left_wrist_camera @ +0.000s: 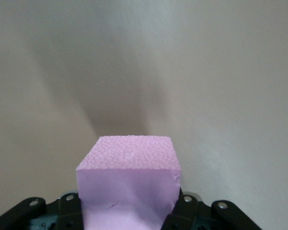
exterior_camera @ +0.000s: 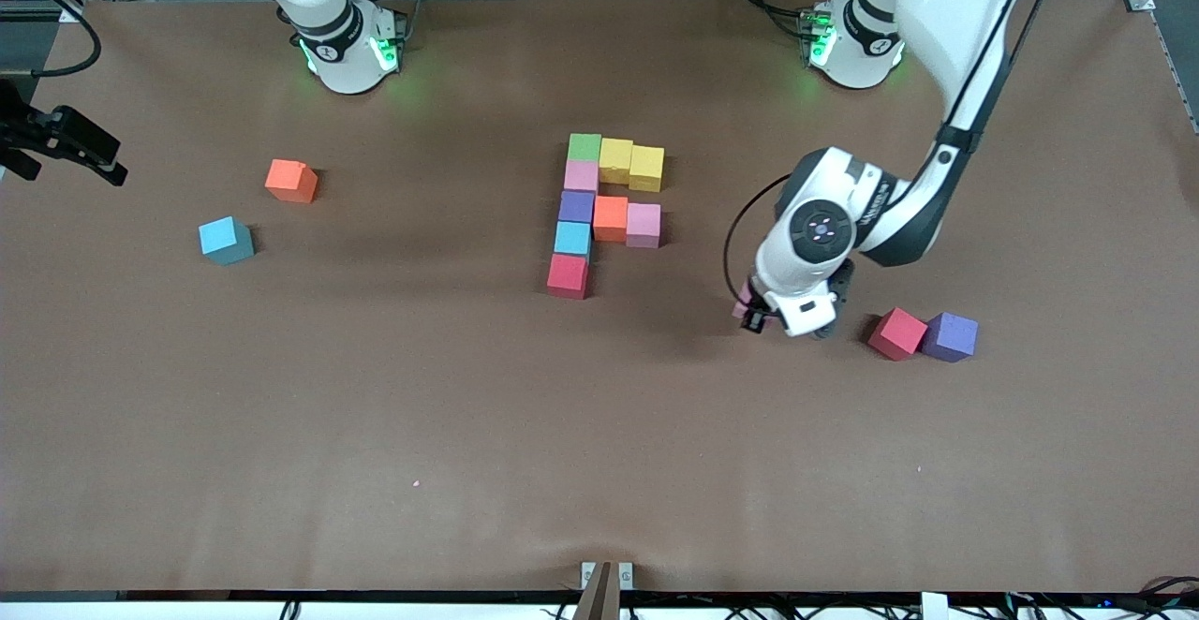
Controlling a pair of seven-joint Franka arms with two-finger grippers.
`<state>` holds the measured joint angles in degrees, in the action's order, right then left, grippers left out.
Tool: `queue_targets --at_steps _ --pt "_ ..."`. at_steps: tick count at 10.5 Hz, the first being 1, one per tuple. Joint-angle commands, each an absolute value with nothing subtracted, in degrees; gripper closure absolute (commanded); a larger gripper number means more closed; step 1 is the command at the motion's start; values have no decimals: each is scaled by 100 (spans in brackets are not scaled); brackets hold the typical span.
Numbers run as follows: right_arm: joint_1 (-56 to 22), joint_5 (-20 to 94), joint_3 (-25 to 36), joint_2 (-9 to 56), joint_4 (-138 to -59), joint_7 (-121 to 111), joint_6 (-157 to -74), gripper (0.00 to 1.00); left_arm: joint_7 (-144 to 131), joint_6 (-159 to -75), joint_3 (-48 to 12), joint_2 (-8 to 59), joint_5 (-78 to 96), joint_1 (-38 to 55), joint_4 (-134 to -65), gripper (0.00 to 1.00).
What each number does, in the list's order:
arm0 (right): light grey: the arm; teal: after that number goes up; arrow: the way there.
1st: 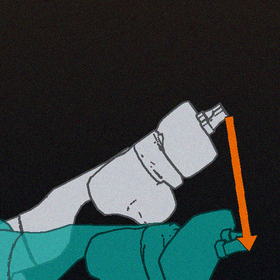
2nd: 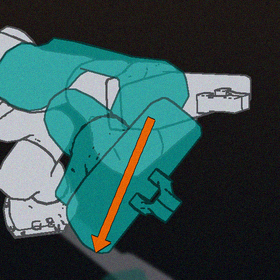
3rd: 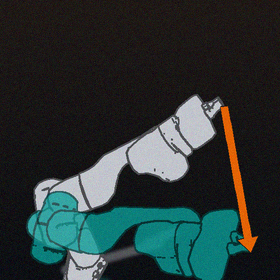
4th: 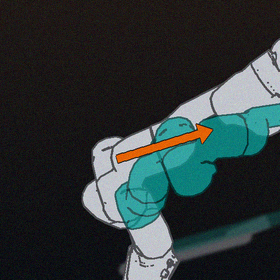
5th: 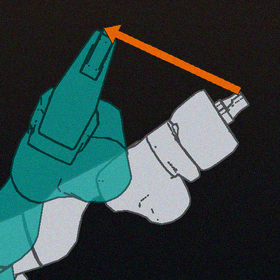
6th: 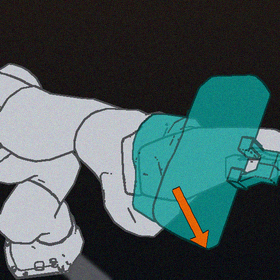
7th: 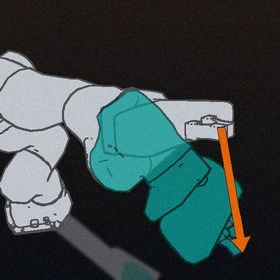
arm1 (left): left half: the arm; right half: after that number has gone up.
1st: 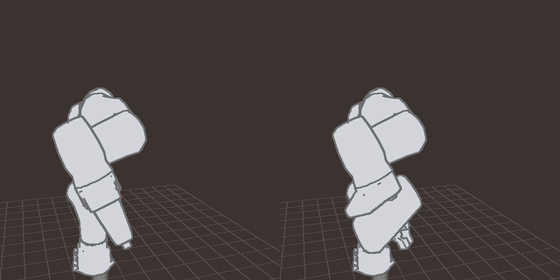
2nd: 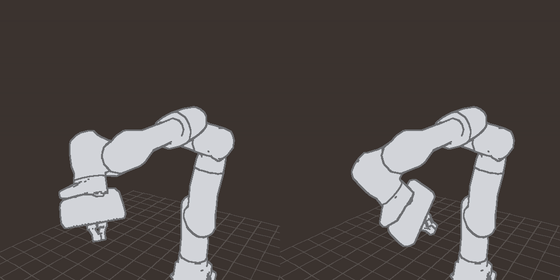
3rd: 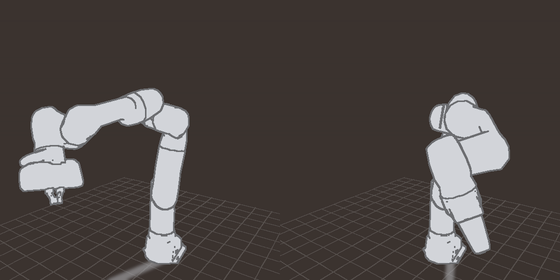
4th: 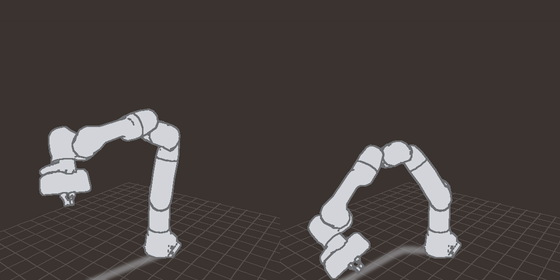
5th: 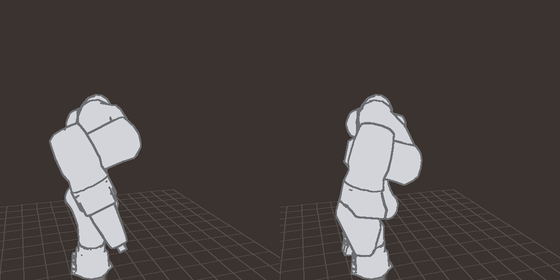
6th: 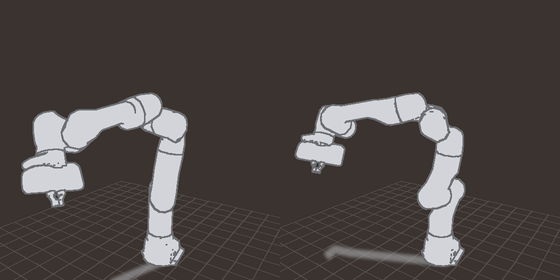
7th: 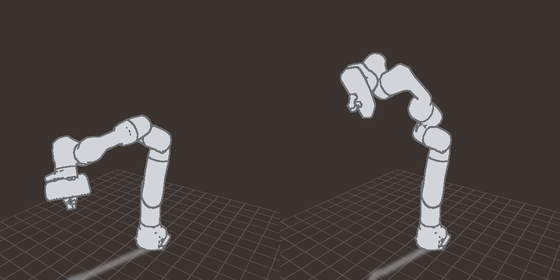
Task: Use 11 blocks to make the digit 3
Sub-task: 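Carry the lavender cube to the shape with the left gripper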
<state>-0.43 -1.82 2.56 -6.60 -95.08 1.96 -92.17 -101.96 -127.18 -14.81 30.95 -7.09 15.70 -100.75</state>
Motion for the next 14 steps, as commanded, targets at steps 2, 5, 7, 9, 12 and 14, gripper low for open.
queue_targets --at_steps 2,5,7,9,12,14 --pt "79 -141 202 -660 -9729 88 -9474 0 -11133 -12463 -1441 3620 -589 2099 -9203 94" --pt "79 -141 202 -659 -9861 79 -9483 0 -11872 -12463 -1441 3989 -607 2565 -8825 94" --pt "53 -141 193 -659 -9975 88 -9527 0 -12189 -12480 -1433 4060 -615 2846 -8824 94" --pt "26 -141 185 -633 -9984 79 -9536 0 -12453 -12629 -1433 4183 -615 3023 -8815 94" --pt "0 -141 167 -598 -10010 79 -9685 0 -12988 -13007 -1424 4403 -607 3243 -8815 94" --pt "9 -141 176 -589 -10020 79 -9729 0 -13156 -13034 -1424 4421 -606 3287 -8815 94"
